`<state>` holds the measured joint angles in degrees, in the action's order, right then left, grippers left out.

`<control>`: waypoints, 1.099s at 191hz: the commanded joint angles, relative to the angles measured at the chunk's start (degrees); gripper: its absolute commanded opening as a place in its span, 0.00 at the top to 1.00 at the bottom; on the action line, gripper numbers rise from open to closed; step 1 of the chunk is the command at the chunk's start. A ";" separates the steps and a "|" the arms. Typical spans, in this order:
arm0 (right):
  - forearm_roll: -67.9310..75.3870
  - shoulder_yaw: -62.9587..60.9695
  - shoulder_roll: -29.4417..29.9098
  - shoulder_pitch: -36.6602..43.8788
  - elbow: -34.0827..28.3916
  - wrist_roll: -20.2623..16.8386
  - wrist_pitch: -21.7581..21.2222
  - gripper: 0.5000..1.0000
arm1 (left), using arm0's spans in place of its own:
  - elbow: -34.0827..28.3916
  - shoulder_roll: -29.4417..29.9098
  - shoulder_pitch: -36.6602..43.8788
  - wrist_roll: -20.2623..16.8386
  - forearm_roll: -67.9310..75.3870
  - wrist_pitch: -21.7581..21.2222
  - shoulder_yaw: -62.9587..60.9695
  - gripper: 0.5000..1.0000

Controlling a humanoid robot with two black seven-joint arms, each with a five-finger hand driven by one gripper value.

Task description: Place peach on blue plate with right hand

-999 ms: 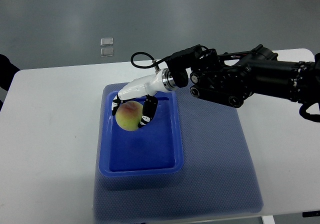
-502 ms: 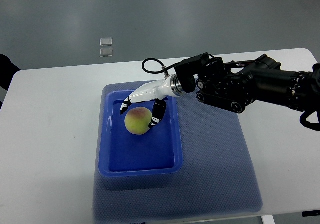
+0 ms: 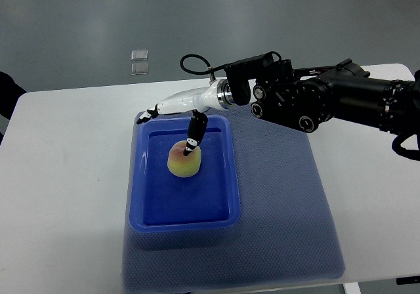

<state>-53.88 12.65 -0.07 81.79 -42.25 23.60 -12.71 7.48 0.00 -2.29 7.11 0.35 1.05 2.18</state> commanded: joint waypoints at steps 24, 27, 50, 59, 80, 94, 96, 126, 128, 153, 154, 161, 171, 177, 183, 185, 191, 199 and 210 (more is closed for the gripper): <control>20.91 -12.55 -4.50 -2.86 3.49 -5.58 1.20 0.15 | -0.01 0.00 0.00 0.01 0.00 0.01 0.01 0.00; 21.89 -13.27 -4.59 -3.31 3.84 -5.76 1.46 0.15 | -0.01 0.00 0.00 0.01 0.00 0.01 0.01 0.00; 28.57 -19.77 -6.43 -7.17 5.60 -8.13 5.95 0.15 | -0.01 0.00 0.00 0.01 0.00 0.01 0.01 0.00; 31.37 -23.28 -8.10 -9.28 5.87 -8.92 8.32 0.15 | -0.01 0.00 0.00 0.01 0.00 0.01 0.01 0.00; 35.07 -27.50 -9.24 -12.80 6.04 -9.54 10.34 0.15 | -0.01 0.00 0.00 0.01 0.00 0.01 0.01 0.00; 38.32 -32.51 -9.95 -17.10 5.95 -9.89 12.01 0.15 | 0.16 0.00 0.00 0.01 0.00 0.01 0.10 0.00; 38.59 -33.04 -10.03 -17.63 5.95 -9.98 12.10 0.15 | 0.16 0.00 0.00 0.01 0.00 0.01 0.10 0.00; 39.91 -41.03 -10.83 -25.54 6.30 -9.89 13.86 0.15 | 0.34 0.00 0.00 0.01 0.00 0.01 0.19 0.00; 39.91 -41.04 -10.83 -25.54 6.31 -9.89 13.86 0.15 | 0.34 0.00 0.00 0.01 0.00 0.01 0.19 0.00; 39.91 -47.63 -10.21 -30.55 6.57 -9.89 13.77 0.15 | 0.34 0.00 0.00 0.01 0.00 0.01 0.19 0.00; 39.91 -47.63 -10.21 -30.55 6.57 -9.89 13.77 0.15 | 0.34 0.00 0.00 0.01 0.00 0.01 0.19 0.00; 39.99 -50.09 -10.12 -32.40 6.57 -9.89 13.68 0.15 | 0.34 0.00 0.00 0.01 0.00 0.01 0.19 0.00; 40.43 -52.02 -9.95 -33.63 6.57 -9.89 13.59 0.14 | 0.25 0.00 0.00 0.01 0.00 0.01 0.19 0.00; 40.61 -52.38 -9.86 -33.89 6.48 -9.89 13.59 0.14 | 0.25 0.00 0.00 0.01 0.00 0.01 0.19 0.00; 41.74 -53.77 -9.86 -34.59 6.48 -9.89 13.68 0.14 | 0.16 0.00 0.00 0.01 0.00 0.01 0.19 0.00; 42.01 -54.04 -9.86 -34.77 6.48 -9.89 13.59 0.14 | 0.16 0.00 0.00 0.01 0.00 0.01 0.19 0.00; 42.01 -54.05 -9.86 -34.77 6.48 -9.89 13.59 0.14 | 0.16 0.00 0.00 0.01 0.00 0.01 0.19 0.00; 43.95 -54.66 -9.59 -35.39 6.48 -9.89 13.86 0.14 | 0.07 0.00 0.00 0.01 0.00 0.01 0.19 0.00; 45.70 -54.84 -9.07 -35.65 6.48 -9.63 13.77 0.14 | 0.07 0.00 0.00 0.01 0.00 0.01 0.19 0.00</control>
<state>-11.26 -41.25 -9.83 47.02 -35.74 13.70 0.95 7.64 0.00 -2.29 7.12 0.35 1.05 2.38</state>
